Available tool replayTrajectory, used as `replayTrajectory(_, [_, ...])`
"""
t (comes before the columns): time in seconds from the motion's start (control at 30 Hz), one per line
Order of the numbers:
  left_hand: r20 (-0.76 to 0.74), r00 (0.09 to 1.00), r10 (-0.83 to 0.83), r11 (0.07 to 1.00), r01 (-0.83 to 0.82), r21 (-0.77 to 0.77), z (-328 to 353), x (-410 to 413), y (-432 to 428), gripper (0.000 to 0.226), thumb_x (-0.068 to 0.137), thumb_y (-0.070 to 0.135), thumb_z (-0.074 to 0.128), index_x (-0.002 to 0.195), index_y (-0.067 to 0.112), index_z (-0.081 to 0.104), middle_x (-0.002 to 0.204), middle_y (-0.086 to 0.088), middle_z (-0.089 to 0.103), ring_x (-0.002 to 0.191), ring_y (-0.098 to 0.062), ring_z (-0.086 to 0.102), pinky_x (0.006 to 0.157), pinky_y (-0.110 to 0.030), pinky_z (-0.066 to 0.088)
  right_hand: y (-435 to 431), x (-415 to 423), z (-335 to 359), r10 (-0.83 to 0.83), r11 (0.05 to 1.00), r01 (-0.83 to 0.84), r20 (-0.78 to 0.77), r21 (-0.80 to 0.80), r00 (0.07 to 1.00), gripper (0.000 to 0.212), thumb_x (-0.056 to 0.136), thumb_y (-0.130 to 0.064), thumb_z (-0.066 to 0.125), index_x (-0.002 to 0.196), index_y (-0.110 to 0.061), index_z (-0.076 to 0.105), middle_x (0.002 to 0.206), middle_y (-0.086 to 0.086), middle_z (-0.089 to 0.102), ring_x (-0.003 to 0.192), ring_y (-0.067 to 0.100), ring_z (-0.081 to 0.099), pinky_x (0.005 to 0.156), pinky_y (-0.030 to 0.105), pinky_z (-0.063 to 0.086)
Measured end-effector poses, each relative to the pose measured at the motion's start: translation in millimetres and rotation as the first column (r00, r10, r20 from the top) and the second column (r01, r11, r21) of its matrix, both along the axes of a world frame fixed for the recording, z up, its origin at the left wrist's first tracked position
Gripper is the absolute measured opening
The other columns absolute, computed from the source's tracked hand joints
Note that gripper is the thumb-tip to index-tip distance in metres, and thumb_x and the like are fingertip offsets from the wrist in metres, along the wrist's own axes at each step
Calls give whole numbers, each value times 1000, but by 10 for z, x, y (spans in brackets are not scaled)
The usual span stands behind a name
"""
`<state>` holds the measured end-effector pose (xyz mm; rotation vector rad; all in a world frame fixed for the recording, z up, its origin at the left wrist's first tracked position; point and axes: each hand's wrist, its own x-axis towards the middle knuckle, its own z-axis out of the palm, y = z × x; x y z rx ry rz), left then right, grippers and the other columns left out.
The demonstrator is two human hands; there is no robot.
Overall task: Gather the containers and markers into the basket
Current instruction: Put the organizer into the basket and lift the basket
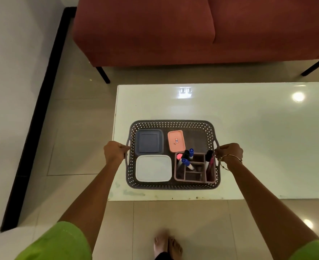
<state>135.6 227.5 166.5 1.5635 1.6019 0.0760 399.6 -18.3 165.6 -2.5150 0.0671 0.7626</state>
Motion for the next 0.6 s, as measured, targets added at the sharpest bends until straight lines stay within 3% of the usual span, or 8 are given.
replayTrajectory(0.07, [-10,999,-31,1000,31,2,-9,12,-26,15,74,4,75,80,-10,72,77,-29,72,64,-36,67,78,-49,58,-31,30,-75,11,1000,-11,2,9,1000,13,67,-5,72,80,-2,75,59,11,65,38,5,58,72,36,58])
replayTrajectory(0.17, [-7,1000,-26,1000,26,17,39,37,-55,12,75,0,73,81,-10,71,78,-29,71,49,-27,60,77,-48,59,-73,74,-204,3,999,-5,42,44,999,11,66,-3,71,76,-3,75,73,19,73,37,-18,47,76,43,58])
replayTrajectory(0.23, [-19,999,-28,1000,28,12,73,41,-57,11,75,-1,73,81,-10,71,79,-29,71,42,-19,57,76,-47,59,-89,75,-202,-2,999,0,47,45,999,9,66,-3,72,75,-3,74,73,20,73,37,-17,48,75,43,59])
replayTrajectory(0.3, [-29,998,-49,999,49,15,125,33,-74,12,75,0,73,81,-10,71,79,-28,71,38,-14,57,76,-45,59,-111,42,-129,3,999,-5,40,40,999,7,66,-2,72,73,-2,74,72,20,73,39,-4,57,75,45,59])
replayTrajectory(0.43, [-42,996,-74,997,75,33,287,-14,-150,13,75,0,74,81,-10,71,79,-29,71,54,-31,65,76,-45,59,-189,-53,105,20,999,-23,64,38,998,7,69,0,71,75,1,73,75,22,72,72,34,70,76,46,58])
replayTrajectory(0.5, [-42,995,-86,995,88,39,372,-78,-230,14,75,1,74,81,-11,70,80,-30,71,67,-37,70,76,-44,59,-279,-119,200,32,999,-35,84,33,996,7,69,-1,70,75,1,73,76,22,72,65,25,70,77,45,58])
replayTrajectory(0.6, [-34,995,-95,994,96,56,502,-195,-391,14,75,1,73,81,-11,70,79,-30,71,72,-38,71,77,-43,59,-449,-214,286,29,999,-33,108,35,994,6,69,-3,71,74,0,73,75,21,73,37,-3,56,75,43,59])
